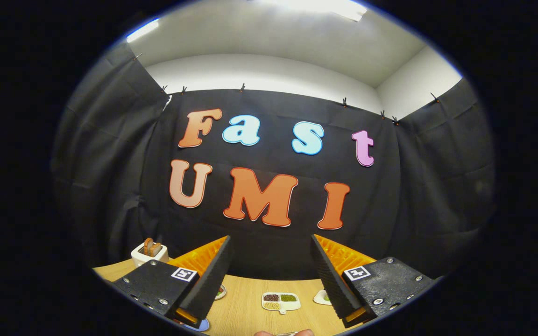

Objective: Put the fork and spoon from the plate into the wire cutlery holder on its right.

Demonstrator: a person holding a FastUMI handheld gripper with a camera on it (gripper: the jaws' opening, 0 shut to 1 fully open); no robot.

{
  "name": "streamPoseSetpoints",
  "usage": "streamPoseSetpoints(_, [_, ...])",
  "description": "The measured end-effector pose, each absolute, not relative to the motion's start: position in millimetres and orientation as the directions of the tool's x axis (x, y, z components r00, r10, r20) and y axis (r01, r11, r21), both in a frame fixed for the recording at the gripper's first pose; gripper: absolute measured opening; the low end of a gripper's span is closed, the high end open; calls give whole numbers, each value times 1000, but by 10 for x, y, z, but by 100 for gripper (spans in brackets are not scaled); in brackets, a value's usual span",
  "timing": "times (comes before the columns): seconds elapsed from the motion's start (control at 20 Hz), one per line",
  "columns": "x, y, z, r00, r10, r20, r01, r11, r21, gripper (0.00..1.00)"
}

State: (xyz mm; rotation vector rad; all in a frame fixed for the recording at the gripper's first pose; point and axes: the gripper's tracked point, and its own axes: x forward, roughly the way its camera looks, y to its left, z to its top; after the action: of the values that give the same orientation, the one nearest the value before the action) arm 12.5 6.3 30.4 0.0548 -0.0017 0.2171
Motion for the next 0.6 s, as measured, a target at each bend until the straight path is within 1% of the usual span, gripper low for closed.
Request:
streamPoseSetpoints(0.3, [148,277,0,940,333,-74,-327,941,86,98])
streamPoseSetpoints(0.45, [106,532,-261,901,410,-146,-397,912,106,98])
streamPoseSetpoints(0.6, [3,932,-567,834,499,-233,-480,866,136,98])
